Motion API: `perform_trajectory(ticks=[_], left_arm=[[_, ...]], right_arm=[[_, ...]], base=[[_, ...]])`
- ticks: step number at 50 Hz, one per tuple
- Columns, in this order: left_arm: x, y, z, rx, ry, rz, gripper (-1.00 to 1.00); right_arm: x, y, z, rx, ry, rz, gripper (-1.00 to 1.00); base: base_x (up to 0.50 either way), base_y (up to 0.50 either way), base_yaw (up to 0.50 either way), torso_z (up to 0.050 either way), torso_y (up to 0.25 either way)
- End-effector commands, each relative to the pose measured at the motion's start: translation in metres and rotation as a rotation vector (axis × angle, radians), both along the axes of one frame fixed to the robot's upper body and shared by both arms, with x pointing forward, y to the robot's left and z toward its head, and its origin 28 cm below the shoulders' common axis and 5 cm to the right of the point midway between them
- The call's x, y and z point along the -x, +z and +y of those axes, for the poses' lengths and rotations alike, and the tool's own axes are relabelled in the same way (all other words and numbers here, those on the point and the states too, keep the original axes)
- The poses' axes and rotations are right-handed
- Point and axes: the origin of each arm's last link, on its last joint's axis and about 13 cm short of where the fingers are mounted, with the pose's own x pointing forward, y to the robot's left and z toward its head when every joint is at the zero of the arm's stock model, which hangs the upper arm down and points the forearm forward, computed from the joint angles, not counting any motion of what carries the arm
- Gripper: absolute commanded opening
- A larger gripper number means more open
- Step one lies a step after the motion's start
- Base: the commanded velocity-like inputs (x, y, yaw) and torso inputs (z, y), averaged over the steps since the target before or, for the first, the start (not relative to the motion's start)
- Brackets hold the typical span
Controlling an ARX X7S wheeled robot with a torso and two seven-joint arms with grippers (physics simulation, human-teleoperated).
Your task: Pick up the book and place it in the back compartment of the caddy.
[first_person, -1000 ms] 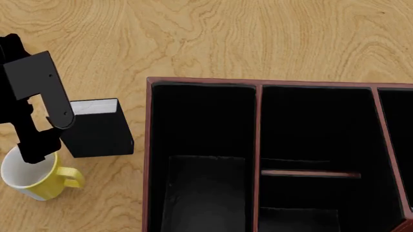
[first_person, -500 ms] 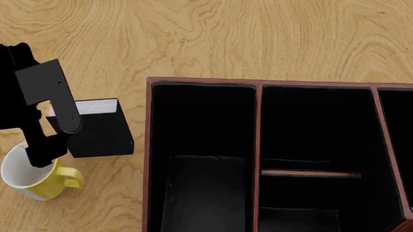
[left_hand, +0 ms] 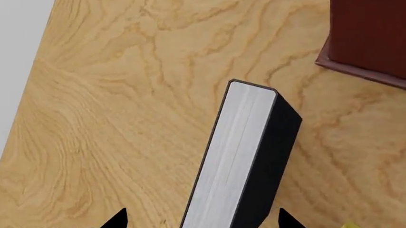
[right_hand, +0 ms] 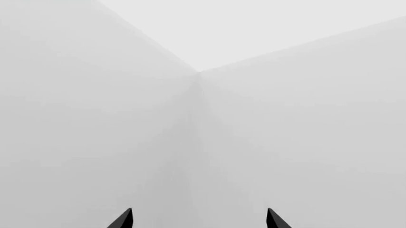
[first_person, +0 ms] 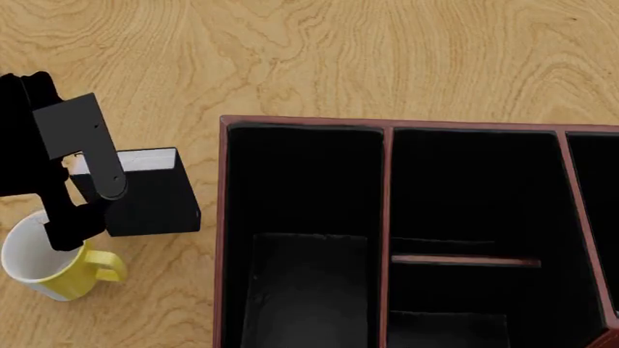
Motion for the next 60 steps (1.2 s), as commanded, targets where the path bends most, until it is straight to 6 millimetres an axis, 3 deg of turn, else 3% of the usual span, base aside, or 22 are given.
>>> perform_trajectory(ticks=[1, 60], left_arm=[[-0.004, -0.004, 0.001, 0.004, -0.005, 0.015, 1.00], [-0.020, -0.020, 0.001, -0.024, 0.008, 0.033, 1.00]], right_arm=[[-0.001, 0.001, 0.001, 0.002, -0.002, 0.001, 1.00], [-0.002, -0.001, 0.000, 0.000, -0.013, 0.007, 1.00]], base=[[0.00, 0.00, 0.00, 0.000, 0.000], [0.00, 0.00, 0.00, 0.000, 0.000]])
